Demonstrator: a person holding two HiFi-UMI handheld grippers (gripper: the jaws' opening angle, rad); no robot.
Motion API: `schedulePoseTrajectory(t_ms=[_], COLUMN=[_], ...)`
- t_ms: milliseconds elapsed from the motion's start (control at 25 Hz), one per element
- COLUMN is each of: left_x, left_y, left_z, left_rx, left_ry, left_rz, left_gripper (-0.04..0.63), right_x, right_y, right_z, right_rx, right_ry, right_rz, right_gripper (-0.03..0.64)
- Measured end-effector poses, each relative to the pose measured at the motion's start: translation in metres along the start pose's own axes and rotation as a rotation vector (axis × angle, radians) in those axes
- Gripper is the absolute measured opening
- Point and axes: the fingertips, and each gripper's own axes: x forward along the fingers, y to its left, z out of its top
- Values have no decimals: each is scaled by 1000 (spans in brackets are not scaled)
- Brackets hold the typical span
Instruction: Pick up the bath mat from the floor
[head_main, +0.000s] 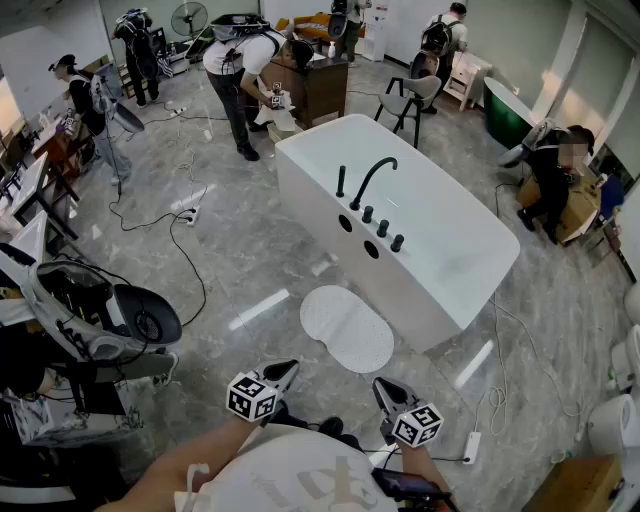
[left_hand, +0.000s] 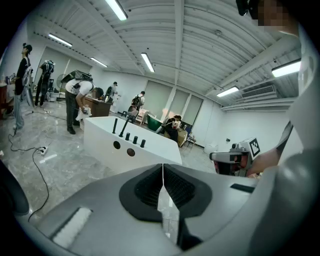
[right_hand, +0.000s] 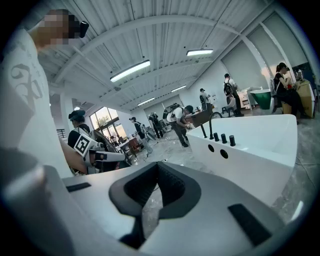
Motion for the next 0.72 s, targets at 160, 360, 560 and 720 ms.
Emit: schedulePoseTrajectory(t_ms=[160, 360, 560, 720], left_x=[-21, -32, -39, -44], left_y=[13, 20, 29, 41], left_z=[5, 8, 17, 14], left_rx=[-3, 3, 21, 12], left_ry=[-12, -14, -20, -27], left_rz=[-11, -29, -53, -67], left_gripper=[9, 9, 10, 10], right_x=[10, 13, 22, 29], right_y=[21, 33, 38, 41], right_z=[0, 1, 3, -1], right_rx=[6, 4, 4, 4], right_ry=[5, 6, -7, -11], right_rz=[5, -23, -59, -84], right_gripper=[6, 6, 6, 6])
